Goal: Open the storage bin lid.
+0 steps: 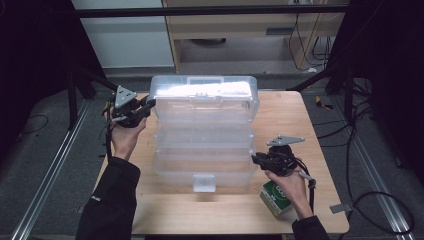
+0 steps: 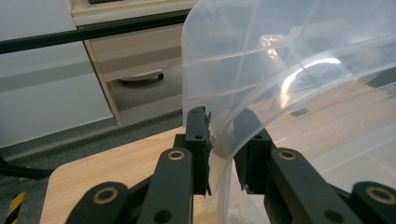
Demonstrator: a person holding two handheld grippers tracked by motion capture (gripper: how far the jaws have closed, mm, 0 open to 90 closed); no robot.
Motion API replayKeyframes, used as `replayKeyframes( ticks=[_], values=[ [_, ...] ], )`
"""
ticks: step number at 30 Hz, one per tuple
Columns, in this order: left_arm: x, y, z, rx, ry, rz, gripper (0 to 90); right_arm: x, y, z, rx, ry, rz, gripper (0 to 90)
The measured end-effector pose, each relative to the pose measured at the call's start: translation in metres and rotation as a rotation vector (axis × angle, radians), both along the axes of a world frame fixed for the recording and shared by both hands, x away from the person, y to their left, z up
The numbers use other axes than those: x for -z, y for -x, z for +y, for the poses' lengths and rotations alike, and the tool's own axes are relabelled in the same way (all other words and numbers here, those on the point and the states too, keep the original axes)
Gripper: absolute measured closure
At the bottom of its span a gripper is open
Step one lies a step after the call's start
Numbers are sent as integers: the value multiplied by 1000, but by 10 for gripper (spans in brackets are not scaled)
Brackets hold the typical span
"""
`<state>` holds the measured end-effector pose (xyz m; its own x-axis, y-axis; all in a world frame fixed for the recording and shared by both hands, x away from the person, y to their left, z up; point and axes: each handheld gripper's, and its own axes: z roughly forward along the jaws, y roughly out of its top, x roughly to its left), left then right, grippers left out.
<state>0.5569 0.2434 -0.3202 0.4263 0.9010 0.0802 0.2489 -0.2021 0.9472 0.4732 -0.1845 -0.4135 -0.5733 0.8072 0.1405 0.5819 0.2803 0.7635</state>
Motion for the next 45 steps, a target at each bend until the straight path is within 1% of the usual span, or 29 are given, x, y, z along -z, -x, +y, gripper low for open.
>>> replayKeyframes(
  ticks=[3,4,8,11,14,22,23,24,25,33,45],
  values=[
    [-2,-3,-1,-5,-7,4,766,0,0,0,-1,0,-2,749],
    [-3,-7,-2,-8,-5,4,766,0,0,0,-1,3,-2,749],
    [-3,-14,-2,-14,20,9,772,0,0,0,-2,4,-1,749],
    [-3,-16,-3,-18,15,5,773,0,0,1,0,2,2,749],
    [-4,-20,-3,-21,22,10,774,-1,0,1,2,6,7,749],
    [-5,-35,-6,-40,33,21,780,-1,0,2,1,15,2,749],
    [-5,-35,-6,-40,33,21,782,-1,0,2,2,15,2,749],
    [-4,-39,-6,-41,47,23,784,-1,0,2,2,15,2,749],
    [-4,-41,-6,-41,52,26,785,-1,0,2,2,14,2,749],
    [-4,-51,-9,-51,36,32,786,-1,0,2,0,14,4,748],
    [-3,-63,-11,-60,31,42,785,-1,-1,2,-1,11,11,746]
  ],
)
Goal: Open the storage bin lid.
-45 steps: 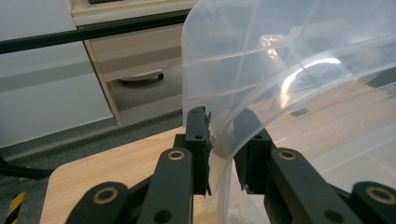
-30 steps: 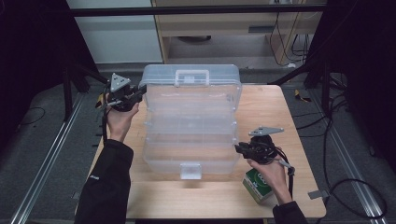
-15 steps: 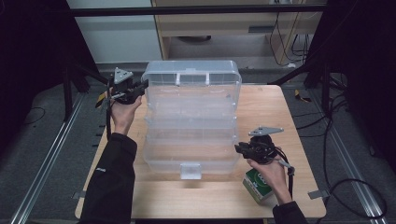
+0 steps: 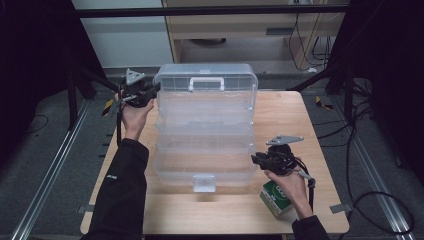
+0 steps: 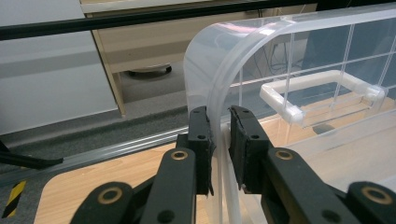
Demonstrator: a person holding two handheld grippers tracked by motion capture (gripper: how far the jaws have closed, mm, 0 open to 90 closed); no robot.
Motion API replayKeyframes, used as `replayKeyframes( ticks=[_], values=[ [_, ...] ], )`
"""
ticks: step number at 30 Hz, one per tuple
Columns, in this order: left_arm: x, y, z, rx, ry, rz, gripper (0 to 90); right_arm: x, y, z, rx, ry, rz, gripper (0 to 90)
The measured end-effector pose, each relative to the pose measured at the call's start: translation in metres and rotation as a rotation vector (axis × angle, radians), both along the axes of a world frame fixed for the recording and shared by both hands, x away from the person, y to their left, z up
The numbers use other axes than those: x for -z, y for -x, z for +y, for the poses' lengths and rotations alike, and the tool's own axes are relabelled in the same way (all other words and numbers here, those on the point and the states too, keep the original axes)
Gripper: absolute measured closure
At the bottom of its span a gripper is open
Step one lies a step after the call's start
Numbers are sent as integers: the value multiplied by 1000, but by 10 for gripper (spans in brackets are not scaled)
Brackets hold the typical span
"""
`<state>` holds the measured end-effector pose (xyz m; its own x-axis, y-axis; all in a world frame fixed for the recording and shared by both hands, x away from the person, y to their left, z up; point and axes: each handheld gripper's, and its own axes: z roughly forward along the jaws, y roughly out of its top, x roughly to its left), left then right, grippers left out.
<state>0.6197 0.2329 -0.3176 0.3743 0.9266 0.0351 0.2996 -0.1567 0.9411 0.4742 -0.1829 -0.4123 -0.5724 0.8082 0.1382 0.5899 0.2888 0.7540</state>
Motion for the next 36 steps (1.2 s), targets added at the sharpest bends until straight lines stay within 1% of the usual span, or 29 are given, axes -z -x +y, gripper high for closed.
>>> replayKeyframes(
  ticks=[4,6,11,14,16,25,26,27,29,30,31,36],
  values=[
    [1,-4,0,-2,2,3,785,0,0,0,-4,6,-6,746],
    [1,-5,-1,-2,3,3,784,0,0,0,-4,8,-3,746],
    [1,-10,-2,-5,-4,11,782,0,0,0,-5,9,-3,744],
    [3,-13,-2,-9,4,8,782,-1,0,1,-3,13,-2,744],
    [3,-14,-2,-10,-4,11,781,-1,0,1,-2,15,-4,743],
    [6,-19,-2,-7,10,8,780,-1,-1,1,-5,16,-6,741],
    [6,-20,-1,6,8,-3,781,-1,-1,1,-6,16,-6,741],
    [6,-19,-1,-7,7,10,780,-1,-1,1,-7,17,-6,741],
    [5,-20,-2,-7,2,15,780,-1,-1,1,-8,18,-5,740],
    [5,-22,-2,3,2,4,780,-1,-1,1,-10,19,-4,740],
    [5,-21,-3,-10,0,19,779,-1,-1,1,-10,16,-2,740],
    [6,-26,-3,-10,-6,28,776,-1,-1,1,-8,19,-3,740]
  ],
)
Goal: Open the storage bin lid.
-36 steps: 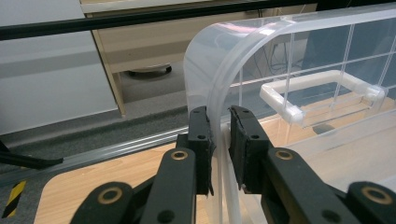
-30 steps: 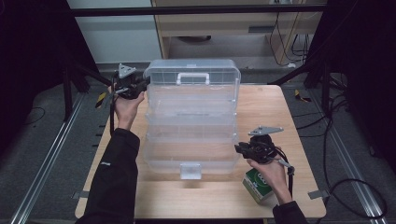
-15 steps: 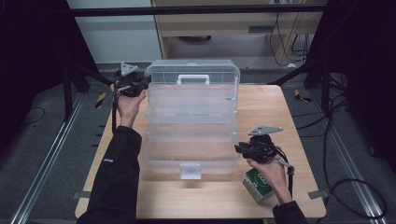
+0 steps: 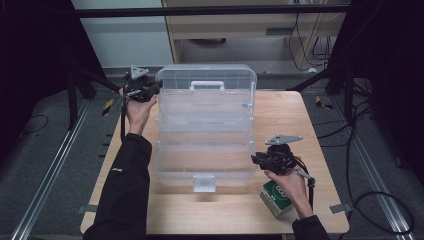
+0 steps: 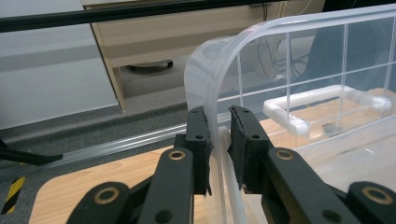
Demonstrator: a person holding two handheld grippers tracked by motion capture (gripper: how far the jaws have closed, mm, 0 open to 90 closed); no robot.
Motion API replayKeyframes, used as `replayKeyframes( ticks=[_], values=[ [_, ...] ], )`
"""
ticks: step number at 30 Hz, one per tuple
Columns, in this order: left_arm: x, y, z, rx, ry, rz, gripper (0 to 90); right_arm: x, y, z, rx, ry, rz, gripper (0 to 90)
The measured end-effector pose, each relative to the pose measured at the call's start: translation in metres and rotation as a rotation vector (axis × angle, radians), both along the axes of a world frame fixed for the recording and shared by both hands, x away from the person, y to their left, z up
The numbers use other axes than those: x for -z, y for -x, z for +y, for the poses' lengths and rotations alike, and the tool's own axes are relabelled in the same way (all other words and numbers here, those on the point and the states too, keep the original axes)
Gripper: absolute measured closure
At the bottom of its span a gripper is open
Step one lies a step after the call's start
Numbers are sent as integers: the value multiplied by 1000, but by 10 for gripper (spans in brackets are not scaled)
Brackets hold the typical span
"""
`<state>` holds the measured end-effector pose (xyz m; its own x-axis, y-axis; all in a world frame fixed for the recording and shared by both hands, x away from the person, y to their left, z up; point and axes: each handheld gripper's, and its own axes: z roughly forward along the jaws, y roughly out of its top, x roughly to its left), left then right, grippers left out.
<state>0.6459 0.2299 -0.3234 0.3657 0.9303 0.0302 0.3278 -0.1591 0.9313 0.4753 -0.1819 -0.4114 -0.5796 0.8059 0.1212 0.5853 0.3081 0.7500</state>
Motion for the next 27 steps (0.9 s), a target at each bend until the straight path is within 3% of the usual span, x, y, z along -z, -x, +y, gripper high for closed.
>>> replayKeyframes(
  ticks=[27],
  values=[
    [12,-23,-1,-22,-16,24,755,0,-2,-1,2,-5,10,731]
  ],
)
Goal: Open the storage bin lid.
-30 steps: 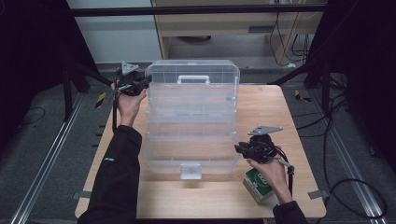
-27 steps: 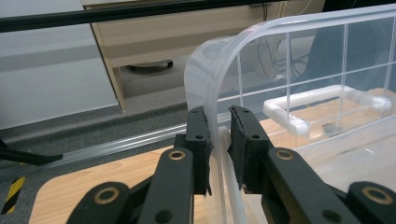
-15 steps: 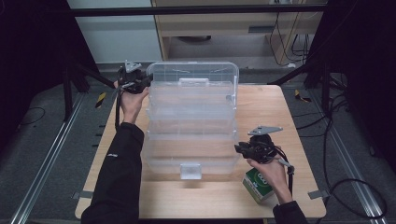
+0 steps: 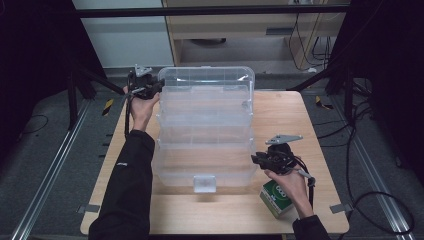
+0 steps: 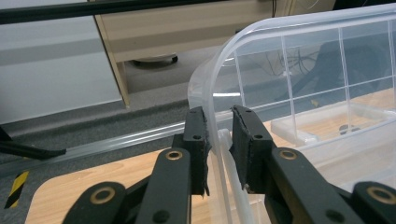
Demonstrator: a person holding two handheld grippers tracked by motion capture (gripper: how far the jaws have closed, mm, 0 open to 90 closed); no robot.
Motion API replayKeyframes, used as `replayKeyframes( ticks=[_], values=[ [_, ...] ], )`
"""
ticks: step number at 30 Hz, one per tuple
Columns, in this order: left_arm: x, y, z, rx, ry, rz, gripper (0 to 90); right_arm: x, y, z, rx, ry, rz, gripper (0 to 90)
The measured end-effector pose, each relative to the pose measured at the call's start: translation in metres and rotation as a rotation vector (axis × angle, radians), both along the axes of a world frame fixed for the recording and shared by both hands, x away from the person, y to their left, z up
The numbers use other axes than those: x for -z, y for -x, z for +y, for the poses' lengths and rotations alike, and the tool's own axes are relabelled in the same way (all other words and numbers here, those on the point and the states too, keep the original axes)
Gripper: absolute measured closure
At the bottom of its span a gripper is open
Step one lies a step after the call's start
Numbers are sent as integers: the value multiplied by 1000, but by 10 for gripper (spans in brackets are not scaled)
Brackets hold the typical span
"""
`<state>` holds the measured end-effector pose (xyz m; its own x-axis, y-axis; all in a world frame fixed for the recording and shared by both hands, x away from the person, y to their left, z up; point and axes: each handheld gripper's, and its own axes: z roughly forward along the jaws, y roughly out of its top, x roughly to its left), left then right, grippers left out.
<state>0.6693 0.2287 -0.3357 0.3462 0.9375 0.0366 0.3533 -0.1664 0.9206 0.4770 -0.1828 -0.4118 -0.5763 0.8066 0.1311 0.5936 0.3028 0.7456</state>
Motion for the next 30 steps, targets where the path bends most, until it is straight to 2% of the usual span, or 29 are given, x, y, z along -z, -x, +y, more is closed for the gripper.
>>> replayKeyframes(
  ticks=[2,4,6,11,14,15,16,19,20,21,22,24,25,27,28,29,30],
  values=[
    [0,-1,0,-5,-25,3,746,0,0,0,0,2,-4,732],
    [1,-1,1,-8,-26,3,738,0,0,0,0,4,-6,732],
    [-1,1,7,-1,2,-5,739,0,0,0,-2,5,-4,732],
    [-7,9,18,-19,12,-15,733,0,-1,1,-8,7,12,724],
    [-13,24,28,-9,20,-13,717,0,-1,1,-7,5,6,722],
    [-13,24,28,-9,20,-13,709,0,-1,1,-7,5,6,722],
    [-15,34,31,14,35,-7,693,0,-1,1,-8,3,10,722],
    [-16,46,33,32,16,5,671,0,-2,0,-10,0,11,721],
    [-18,58,36,54,18,-2,667,0,-2,0,-11,-2,16,720],
    [-18,58,36,54,18,-2,660,0,-2,0,-11,-2,16,720],
    [-19,71,39,77,35,5,654,-1,-3,0,-13,-2,21,720],
    [-21,84,41,91,10,1,638,-1,-3,0,-14,-4,24,719],
    [-22,94,43,105,22,-1,635,-1,-3,0,-14,-2,29,719],
    [-22,99,44,115,26,-1,625,-2,-4,0,-16,6,28,719],
    [-19,113,47,135,22,10,616,-2,-4,0,-15,6,27,720],
    [-19,113,47,135,22,10,611,-2,-4,0,-16,8,27,719],
    [-15,126,50,150,31,16,612,-2,-4,0,-15,8,29,719]
  ],
)
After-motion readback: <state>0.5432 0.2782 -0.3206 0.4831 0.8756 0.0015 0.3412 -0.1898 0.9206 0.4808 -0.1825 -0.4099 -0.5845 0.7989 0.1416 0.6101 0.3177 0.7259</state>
